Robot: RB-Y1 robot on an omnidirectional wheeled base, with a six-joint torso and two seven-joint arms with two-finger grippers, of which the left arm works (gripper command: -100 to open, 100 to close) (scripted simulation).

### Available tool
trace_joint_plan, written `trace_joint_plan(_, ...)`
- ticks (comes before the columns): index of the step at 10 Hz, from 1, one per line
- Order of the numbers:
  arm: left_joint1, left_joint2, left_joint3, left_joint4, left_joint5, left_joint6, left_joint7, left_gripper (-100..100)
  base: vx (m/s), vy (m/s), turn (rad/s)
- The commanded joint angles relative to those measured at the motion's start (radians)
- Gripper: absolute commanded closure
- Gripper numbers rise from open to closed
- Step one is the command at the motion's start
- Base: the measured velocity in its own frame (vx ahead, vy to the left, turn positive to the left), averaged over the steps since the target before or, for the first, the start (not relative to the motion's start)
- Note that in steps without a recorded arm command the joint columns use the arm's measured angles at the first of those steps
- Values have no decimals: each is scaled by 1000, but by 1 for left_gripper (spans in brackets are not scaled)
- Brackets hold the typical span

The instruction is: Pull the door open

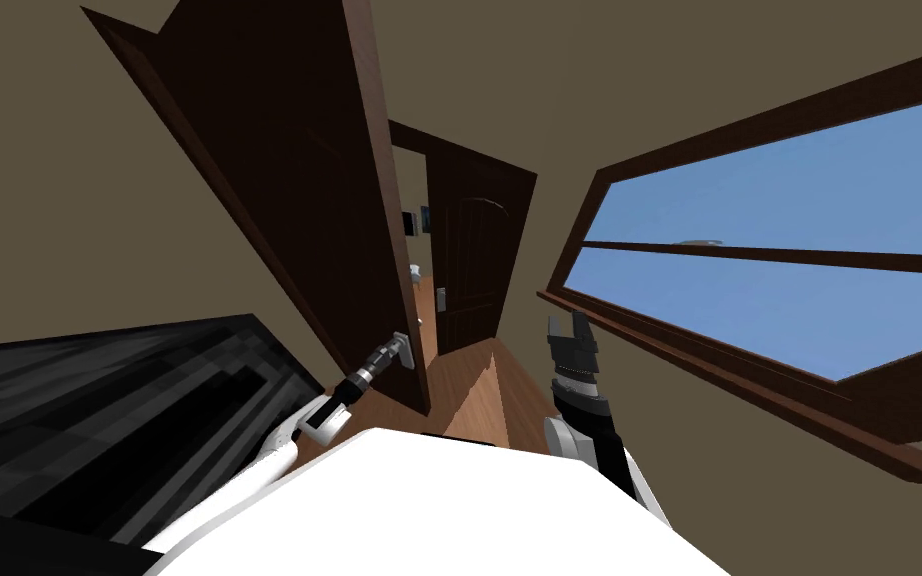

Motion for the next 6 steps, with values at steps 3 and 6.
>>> trace_joint_plan(3,22,36,-27,1,-5,-59,29,100,-203,118,-151)
trace_joint_plan(6,35,65,-43,6,-8,-103,52,100,-209,137,-128)
